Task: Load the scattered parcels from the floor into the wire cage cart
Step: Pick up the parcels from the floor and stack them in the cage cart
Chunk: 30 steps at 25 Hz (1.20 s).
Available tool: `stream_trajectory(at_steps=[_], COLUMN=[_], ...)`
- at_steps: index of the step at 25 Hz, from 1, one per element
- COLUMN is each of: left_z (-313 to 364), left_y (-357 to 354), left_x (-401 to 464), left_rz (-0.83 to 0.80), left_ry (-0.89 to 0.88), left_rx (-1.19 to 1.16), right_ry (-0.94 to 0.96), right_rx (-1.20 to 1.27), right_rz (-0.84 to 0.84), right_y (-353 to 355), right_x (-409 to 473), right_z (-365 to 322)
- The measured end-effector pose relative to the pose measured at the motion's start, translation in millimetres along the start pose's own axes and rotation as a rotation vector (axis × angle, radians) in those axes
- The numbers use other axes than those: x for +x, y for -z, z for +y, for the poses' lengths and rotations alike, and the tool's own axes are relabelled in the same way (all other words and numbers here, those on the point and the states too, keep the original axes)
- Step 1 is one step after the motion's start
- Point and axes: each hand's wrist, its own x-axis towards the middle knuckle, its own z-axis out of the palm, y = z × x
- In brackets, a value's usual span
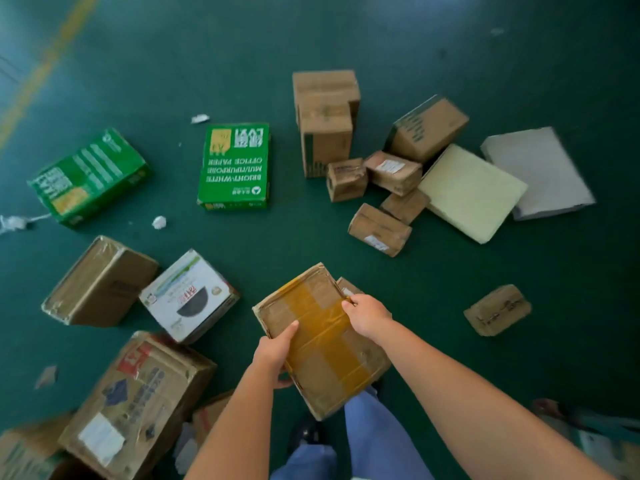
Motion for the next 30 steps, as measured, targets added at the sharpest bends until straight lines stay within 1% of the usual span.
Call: stream_trajectory(at_steps=[2, 5, 10, 12, 15, 17, 22, 27, 30], left_z=[-1.7, -1.9, -8.9, -13.1, -25.6, -43.9, -130.7, -254.9, -334.3], left_y=[5.5, 5.0, -20.1, -39.8, -88.0, -121.8, -201.1, -283.6, -328.5], left_x=[-27.3, -64.5, -93.0, -100.6, -105.4, -129.1, -217.9, -272.7, -310.5], left_rz=[-0.012, -0.014, -0.058, -0.057, -0.097, -0.147, -0.284, -0.371, -0.413], left_ry=[-0.034, -0.138, -0.267, -0.342, -0.446, -0.489, -0.562, -0.645, -0.739], left_rx=[0.039, 0.084, 0.222, 0.305, 0.455, 0.553, 0.789, 0.985, 1.068], right_ry=[-0.018, -0.047, -0.125, -0.158, -0.226, -0.284, -0.442, -0.554, -0.624], right_rx=[0.064, 0.163, 0.304, 0.377, 0.507, 0.606, 0.776, 0.911, 1.002], right_rz=[0.069, 0.183, 0.387, 0.443, 0.528, 0.583, 0.696, 0.799, 0.892], right_y=[3.9, 7.6, 18.9, 21.5, 24.5, 24.3, 5.8, -27.8, -48.0], right_x=[-37.9, -87.7, -153.3, -176.6, -215.4, -238.8, -304.2, -386.4, -441.6], right_z=[2.4, 11.2, 47.0, 69.0, 116.2, 154.2, 270.1, 398.8, 477.7])
